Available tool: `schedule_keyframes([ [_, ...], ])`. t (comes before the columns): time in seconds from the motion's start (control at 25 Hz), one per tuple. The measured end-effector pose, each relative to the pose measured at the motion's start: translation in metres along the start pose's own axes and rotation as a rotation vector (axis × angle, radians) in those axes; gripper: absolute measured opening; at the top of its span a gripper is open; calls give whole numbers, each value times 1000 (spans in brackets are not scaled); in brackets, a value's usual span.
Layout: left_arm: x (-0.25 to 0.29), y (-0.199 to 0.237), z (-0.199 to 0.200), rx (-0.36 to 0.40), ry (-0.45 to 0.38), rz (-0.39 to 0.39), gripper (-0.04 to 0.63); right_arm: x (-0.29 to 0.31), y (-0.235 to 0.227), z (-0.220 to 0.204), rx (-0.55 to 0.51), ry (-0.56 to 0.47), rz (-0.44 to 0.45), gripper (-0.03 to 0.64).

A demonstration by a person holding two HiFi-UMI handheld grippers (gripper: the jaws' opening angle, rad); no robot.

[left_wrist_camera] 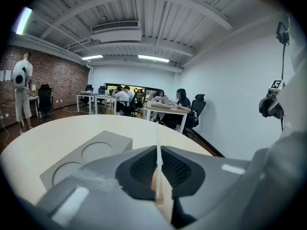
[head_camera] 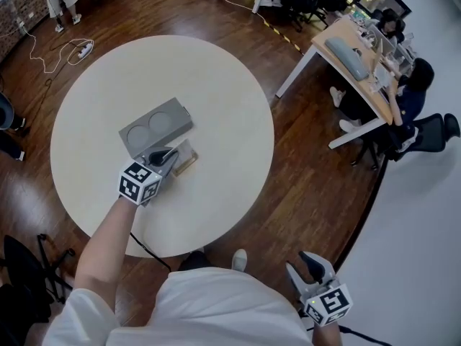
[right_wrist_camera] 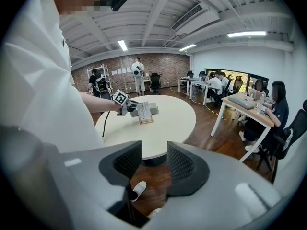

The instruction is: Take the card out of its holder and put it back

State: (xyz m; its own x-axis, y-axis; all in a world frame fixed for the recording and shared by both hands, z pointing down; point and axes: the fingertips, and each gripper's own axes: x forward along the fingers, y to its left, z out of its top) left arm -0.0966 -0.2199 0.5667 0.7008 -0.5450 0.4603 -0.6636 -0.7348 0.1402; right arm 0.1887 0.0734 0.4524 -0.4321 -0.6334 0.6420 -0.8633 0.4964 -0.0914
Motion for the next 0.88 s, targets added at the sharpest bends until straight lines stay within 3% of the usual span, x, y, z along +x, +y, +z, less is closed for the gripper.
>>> schedule_keyframes([
  [0.52,16,0,-18,24,73,-11,21,-5,4,-1,-1,8,-11,166],
  [0.56,16,1,-18,26,81,0,24,-5,4,-2,-6,4,-7,166],
  [0.64,11,2,-18,30,93,28,103,-6,6,-3,-16,-6,9,166],
  [0.88,-33,-2,1,12,47,200,144,-15,-7,0,-79,-78,94,166],
])
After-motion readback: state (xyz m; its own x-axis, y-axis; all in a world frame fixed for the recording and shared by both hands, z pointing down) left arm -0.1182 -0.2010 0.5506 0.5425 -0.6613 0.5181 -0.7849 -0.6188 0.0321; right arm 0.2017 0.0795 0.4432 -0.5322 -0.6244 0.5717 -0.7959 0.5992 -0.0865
